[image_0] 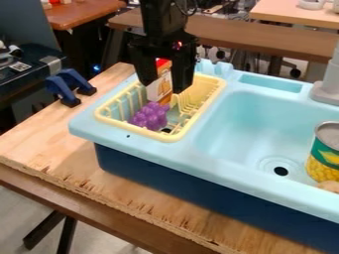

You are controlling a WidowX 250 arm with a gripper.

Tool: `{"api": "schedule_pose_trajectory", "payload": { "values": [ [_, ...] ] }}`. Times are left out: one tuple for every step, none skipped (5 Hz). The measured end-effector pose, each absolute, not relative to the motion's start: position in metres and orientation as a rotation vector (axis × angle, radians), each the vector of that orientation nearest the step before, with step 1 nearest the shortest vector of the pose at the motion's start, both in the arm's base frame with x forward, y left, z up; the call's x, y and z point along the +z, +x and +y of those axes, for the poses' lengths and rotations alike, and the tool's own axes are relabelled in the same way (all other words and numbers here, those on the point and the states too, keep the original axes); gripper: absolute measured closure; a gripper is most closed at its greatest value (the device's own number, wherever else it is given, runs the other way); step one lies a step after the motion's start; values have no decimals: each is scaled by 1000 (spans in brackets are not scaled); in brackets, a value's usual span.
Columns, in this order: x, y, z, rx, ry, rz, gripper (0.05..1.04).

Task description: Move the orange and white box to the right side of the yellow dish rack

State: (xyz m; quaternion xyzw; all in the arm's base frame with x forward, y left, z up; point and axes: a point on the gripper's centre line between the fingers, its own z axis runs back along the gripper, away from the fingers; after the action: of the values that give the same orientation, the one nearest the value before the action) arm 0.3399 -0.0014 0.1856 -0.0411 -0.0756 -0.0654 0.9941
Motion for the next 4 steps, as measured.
{"api": "schedule_pose_trajectory", "payload": {
  "values": [
    [173,340,-2,-130,-85,-111,83],
    [189,349,16,-106,-69,-151,82],
    [202,360,40,-147,-61,-183,83],
    [208,372,53,-148,-23,-176,83]
  ]
}}
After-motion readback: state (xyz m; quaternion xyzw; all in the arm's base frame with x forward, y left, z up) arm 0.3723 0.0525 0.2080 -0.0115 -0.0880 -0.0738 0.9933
